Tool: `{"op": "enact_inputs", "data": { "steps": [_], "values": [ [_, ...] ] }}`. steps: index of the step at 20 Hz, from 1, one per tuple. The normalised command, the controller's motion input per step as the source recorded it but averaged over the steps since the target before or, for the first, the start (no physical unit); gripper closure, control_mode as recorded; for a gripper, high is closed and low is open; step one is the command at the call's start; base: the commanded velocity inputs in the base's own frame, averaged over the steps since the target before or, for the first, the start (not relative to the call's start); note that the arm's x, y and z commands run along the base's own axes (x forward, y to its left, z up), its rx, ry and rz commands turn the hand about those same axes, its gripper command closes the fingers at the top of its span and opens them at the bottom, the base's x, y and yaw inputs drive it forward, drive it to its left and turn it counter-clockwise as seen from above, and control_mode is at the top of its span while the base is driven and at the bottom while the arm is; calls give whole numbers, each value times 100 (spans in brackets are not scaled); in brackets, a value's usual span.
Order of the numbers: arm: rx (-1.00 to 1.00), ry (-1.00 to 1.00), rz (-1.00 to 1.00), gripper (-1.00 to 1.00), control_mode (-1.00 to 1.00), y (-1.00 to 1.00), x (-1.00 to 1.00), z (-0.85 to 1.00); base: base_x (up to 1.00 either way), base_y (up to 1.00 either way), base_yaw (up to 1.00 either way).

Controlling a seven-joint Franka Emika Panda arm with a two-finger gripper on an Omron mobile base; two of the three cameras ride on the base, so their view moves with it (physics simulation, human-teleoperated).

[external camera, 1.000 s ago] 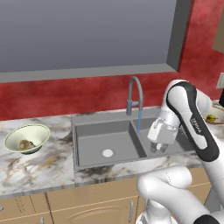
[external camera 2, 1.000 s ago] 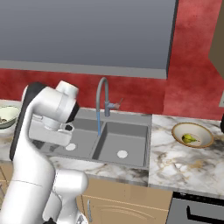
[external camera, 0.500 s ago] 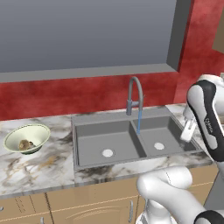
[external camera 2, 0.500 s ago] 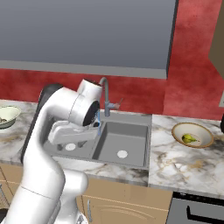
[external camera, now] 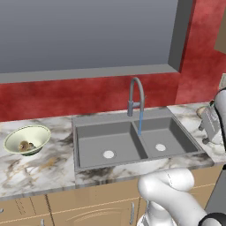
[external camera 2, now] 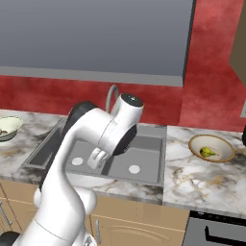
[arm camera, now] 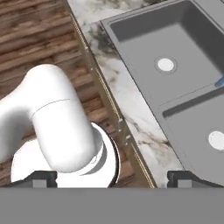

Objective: Pick the mushrooms from the sink and place them in one bowl. Place the pear in the other bowl. Then turn off the sink faucet.

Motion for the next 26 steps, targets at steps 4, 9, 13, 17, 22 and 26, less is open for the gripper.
{"op": "enact_inputs", "data": {
  "steps": [4, 9, 13, 17, 22, 26],
  "values": [
    [14, -37, 20, -100, -100, -39, 65, 1, 0, 0, 0],
    [19, -25, 17, -100, -100, -31, 92, 6, 0, 0, 0],
    [21, -17, 18, -100, -100, -35, 100, 5, 0, 0, 0],
    [24, -9, 16, -100, -100, -40, 96, 0, 0, 0, 0],
    [25, -1, 6, -100, -100, -33, 75, -3, 0, 0, 0],
    [26, -5, 9, -100, -100, -27, 54, -19, 0, 0, 0]
  ]
}}
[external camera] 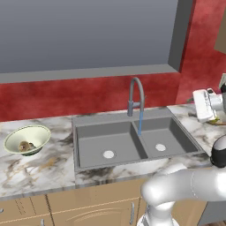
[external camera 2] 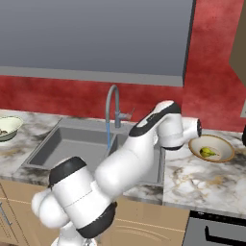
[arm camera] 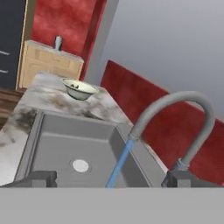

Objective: Pick the mushrooms from the sink and place them in one bowl. Place the pear in the other bowl. Then turn off the sink faucet.

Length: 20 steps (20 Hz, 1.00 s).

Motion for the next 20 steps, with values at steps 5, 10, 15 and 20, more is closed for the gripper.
{"op": "enact_inputs", "data": {
  "steps": [5, 10, 15, 20],
  "values": [
    [26, -6, 10, -100, -100, -14, 57, -17, 0, 0, 0],
    [18, 0, 5, -100, -100, 0, 73, -6, 0, 0, 0],
    [4, 0, 1, -100, -100, 2, 54, -7, 0, 0, 0],
    [-8, 0, 0, -100, -100, 10, 21, -16, 0, 0, 0]
  ]
}}
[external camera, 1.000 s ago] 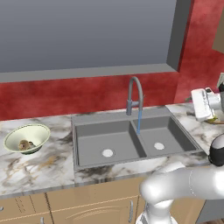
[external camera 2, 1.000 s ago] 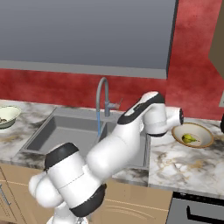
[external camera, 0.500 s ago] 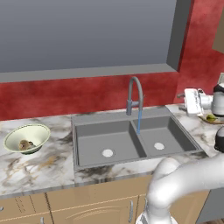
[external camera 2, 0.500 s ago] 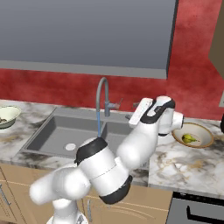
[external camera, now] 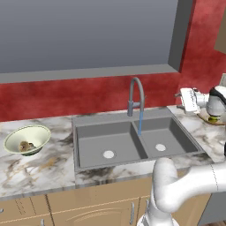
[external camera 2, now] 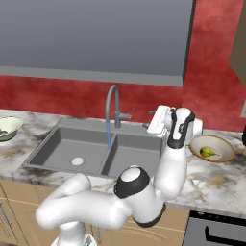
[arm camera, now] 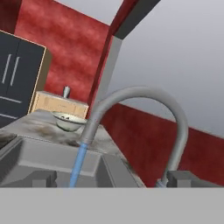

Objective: Pick the mushrooms from the sink and place them in one bowl. Place the pear in the other bowl. Then turn off the sink faucet.

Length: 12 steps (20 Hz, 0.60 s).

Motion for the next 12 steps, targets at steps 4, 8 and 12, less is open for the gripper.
{"op": "enact_inputs", "data": {
  "steps": [4, 8, 12],
  "values": [
    [-15, 0, -1, -100, -100, 31, 15, -15, 0, 0, 0],
    [-11, 0, -8, -100, -100, 45, 23, -9, 0, 0, 0],
    [-4, 0, -9, -100, -100, 36, 23, -23, 0, 0, 0]
  ]
}}
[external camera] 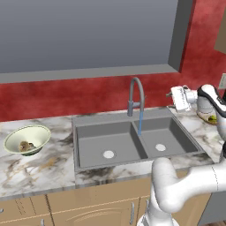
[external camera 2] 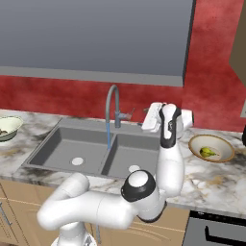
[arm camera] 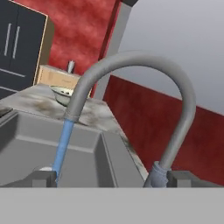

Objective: Pick the mushrooms from the sink and place them in one bowl. Place the pear in the other bowl. Then turn off the sink faucet.

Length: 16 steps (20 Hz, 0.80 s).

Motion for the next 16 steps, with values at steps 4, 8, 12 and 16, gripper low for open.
{"op": "enact_inputs", "data": {
  "steps": [4, 8, 12, 16],
  "values": [
    [0, 0, -6, -100, -100, 13, 25, -35, 0, 0, 0],
    [0, 0, -6, -100, -100, 6, 32, -26, 0, 0, 0],
    [0, 2, -6, -100, -100, 18, 44, -4, 0, 0, 0],
    [0, 3, -2, -100, -100, 13, 54, -1, 0, 0, 0]
  ]
}}
